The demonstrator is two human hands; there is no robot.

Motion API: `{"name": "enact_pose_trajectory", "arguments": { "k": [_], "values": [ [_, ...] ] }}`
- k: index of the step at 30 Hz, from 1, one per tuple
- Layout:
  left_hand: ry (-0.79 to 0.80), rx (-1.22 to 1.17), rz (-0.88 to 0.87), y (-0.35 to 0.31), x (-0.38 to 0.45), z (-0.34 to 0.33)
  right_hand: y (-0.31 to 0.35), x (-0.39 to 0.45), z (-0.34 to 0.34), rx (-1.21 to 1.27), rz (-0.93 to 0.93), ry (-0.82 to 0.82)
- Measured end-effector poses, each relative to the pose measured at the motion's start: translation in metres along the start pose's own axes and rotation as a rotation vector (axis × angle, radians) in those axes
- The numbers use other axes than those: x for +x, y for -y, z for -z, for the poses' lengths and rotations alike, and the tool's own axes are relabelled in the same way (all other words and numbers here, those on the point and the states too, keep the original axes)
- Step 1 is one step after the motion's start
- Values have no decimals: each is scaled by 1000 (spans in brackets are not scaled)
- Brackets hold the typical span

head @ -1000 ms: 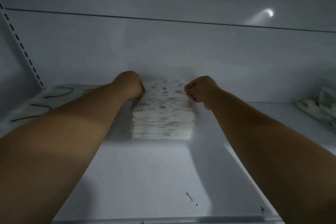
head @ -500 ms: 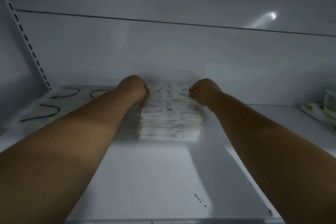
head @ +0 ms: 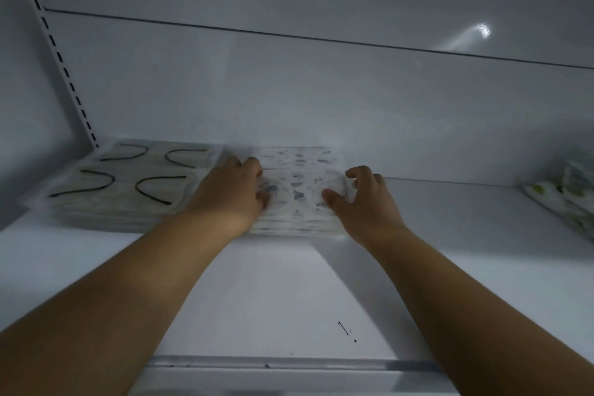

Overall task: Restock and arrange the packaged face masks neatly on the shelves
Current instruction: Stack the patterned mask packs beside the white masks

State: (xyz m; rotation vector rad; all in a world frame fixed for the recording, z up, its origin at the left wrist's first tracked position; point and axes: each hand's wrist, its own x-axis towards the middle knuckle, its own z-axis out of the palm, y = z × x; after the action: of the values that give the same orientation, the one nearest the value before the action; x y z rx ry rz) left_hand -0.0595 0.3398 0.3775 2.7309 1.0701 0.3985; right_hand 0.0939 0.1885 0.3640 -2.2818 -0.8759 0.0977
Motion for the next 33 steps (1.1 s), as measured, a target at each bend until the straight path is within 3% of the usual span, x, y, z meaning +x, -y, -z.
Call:
{"name": "enact_pose_trajectory", "arguments": {
  "k": [14,25,30,33],
  "values": [
    [-161,-182,53,3,7,6,4,7,12,57,13,-155],
    [-105,-151,91,8,22,2,0,23,23,-63,47,-162],
    [-148,-219,71,10,26,5,6,25,22,123,99,-256],
    [-147,-303,79,6,27,11,17,30,25,346,1,-262]
  ]
}}
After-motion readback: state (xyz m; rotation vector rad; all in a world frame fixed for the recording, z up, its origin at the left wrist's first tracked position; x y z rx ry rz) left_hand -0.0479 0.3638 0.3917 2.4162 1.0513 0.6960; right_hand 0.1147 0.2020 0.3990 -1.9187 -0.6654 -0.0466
